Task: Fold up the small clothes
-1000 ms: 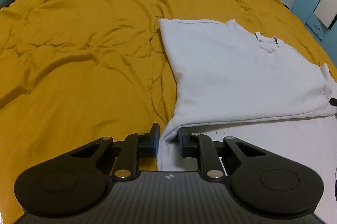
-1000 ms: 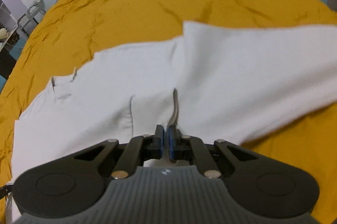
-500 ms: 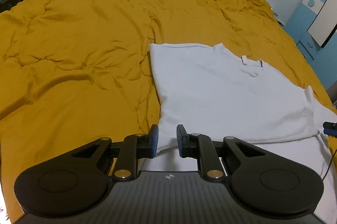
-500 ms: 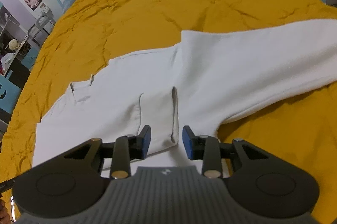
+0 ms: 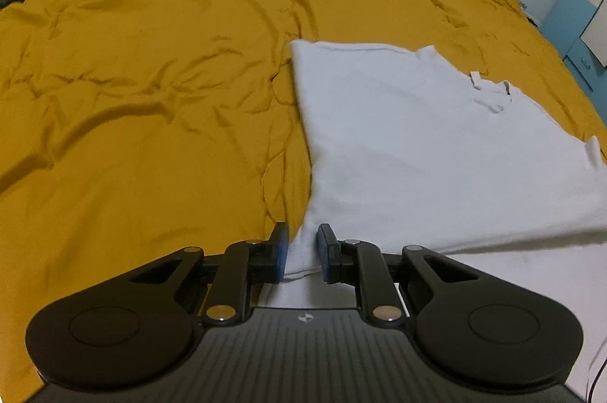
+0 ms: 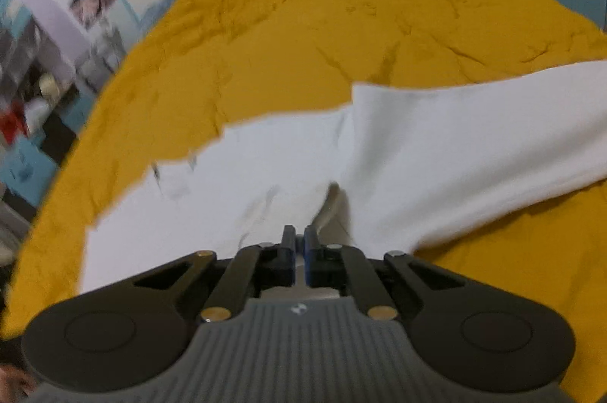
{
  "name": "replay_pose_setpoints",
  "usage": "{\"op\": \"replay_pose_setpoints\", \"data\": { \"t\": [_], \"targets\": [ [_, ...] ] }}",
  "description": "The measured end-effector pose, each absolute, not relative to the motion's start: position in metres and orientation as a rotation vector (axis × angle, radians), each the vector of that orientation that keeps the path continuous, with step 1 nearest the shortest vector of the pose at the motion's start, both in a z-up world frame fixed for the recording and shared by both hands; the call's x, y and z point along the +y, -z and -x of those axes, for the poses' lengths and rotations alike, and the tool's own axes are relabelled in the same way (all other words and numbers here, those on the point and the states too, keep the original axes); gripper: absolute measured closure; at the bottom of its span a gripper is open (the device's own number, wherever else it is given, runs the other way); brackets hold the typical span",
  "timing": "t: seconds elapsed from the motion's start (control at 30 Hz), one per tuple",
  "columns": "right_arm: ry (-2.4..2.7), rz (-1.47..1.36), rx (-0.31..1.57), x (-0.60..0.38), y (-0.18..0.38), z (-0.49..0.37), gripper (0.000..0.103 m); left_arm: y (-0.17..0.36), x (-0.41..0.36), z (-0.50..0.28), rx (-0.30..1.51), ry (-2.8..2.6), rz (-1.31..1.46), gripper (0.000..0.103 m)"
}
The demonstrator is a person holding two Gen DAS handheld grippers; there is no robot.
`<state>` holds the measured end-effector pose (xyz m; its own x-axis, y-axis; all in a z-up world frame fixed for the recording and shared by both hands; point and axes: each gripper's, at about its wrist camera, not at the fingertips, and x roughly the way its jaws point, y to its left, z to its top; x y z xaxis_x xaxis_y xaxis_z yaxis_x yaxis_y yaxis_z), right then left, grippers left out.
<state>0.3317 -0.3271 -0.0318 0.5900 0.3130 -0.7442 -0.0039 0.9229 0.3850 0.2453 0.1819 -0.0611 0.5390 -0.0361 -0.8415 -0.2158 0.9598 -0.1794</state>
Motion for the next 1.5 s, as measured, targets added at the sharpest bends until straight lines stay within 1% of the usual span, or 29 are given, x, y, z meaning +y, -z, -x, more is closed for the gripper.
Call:
{"op": "replay_pose_setpoints", "data": {
  "t": [0.1, 0.2, 0.37, 0.43, 0.47, 0.57, 0.6, 0.67, 0.7, 0.73, 0.87, 0.93, 1.0, 1.07, 1.23, 1.3, 1.37, 1.43, 1.47, 1.5],
  "targets": [
    [-0.153, -0.324, 1.003, -0.327, 0.061, -0.330, 0.103, 0.064, 0.180, -0.246, 1.004, -0.110, 0.261, 0.083],
    [-0.148, -0.300, 1.018, -0.326, 0.075, -0.328, 0.103, 0.062, 0.177, -0.245, 1.010, -0.113, 0.223, 0.083],
    [-0.120, -0.218, 1.012, -0.334, 0.059, -0.323, 0.103, 0.052, 0.175, -0.244, 1.013, -0.132, 0.207, 0.083],
    [-0.114, -0.218, 0.993, -0.352, 0.047, -0.316, 0.103, 0.043, 0.172, -0.242, 0.978, -0.125, 0.204, 0.083],
    [-0.104, -0.223, 0.980, -0.361, 0.042, -0.314, 0.103, 0.038, 0.171, -0.242, 0.954, -0.118, 0.204, 0.081],
    [-0.040, -0.243, 0.935, -0.402, 0.023, -0.309, 0.096, 0.027, 0.165, -0.245, 0.903, -0.106, 0.216, 0.074],
    [-0.016, -0.266, 0.923, -0.420, 0.018, -0.307, 0.092, 0.025, 0.163, -0.248, 0.892, -0.106, 0.220, 0.073],
    [0.036, -0.310, 0.901, -0.457, 0.008, -0.304, 0.091, 0.022, 0.158, -0.253, 0.880, -0.105, 0.222, 0.069],
    [0.071, -0.320, 0.890, -0.477, 0.003, -0.304, 0.087, 0.022, 0.154, -0.256, 0.878, -0.103, 0.218, 0.068],
    [0.106, -0.328, 0.883, -0.494, 0.000, -0.303, 0.080, 0.023, 0.151, -0.258, 0.878, -0.102, 0.213, 0.067],
    [0.261, -0.360, 0.871, -0.562, -0.004, -0.307, 0.076, 0.029, 0.144, -0.267, 0.899, -0.124, 0.192, 0.063],
    [0.342, -0.385, 0.862, -0.594, -0.001, -0.309, 0.061, 0.032, 0.140, -0.271, 0.912, -0.153, 0.182, 0.062],
    [0.409, -0.440, 0.849, -0.625, 0.005, -0.309, 0.059, 0.033, 0.138, -0.273, 0.913, -0.177, 0.177, 0.056],
    [0.464, -0.519, 0.837, -0.655, 0.017, -0.309, 0.059, 0.034, 0.137, -0.274, 0.911, -0.199, 0.174, 0.051],
    [0.557, -0.636, 0.817, -0.700, 0.048, -0.316, 0.060, 0.038, 0.135, -0.273, 0.934, -0.241, 0.153, 0.049],
    [0.554, -0.730, 0.791, -0.714, 0.060, -0.321, 0.060, 0.042, 0.136, -0.273, 0.949, -0.263, 0.151, 0.048],
    [0.541, -0.807, 0.761, -0.722, 0.072, -0.326, 0.063, 0.044, 0.136, -0.275, 0.963, -0.276, 0.157, 0.048],
    [0.551, -0.818, 0.748, -0.720, 0.077, -0.337, 0.081, 0.045, 0.135, -0.275, 0.965, -0.272, 0.158, 0.048],
    [0.544, -0.817, 0.743, -0.719, 0.078, -0.342, 0.085, 0.045, 0.134, -0.275, 0.962, -0.268, 0.155, 0.048],
    [0.543, -0.805, 0.741, -0.717, 0.077, -0.345, 0.095, 0.044, 0.133, -0.276, 0.959, -0.265, 0.147, 0.048]
  ]
}}
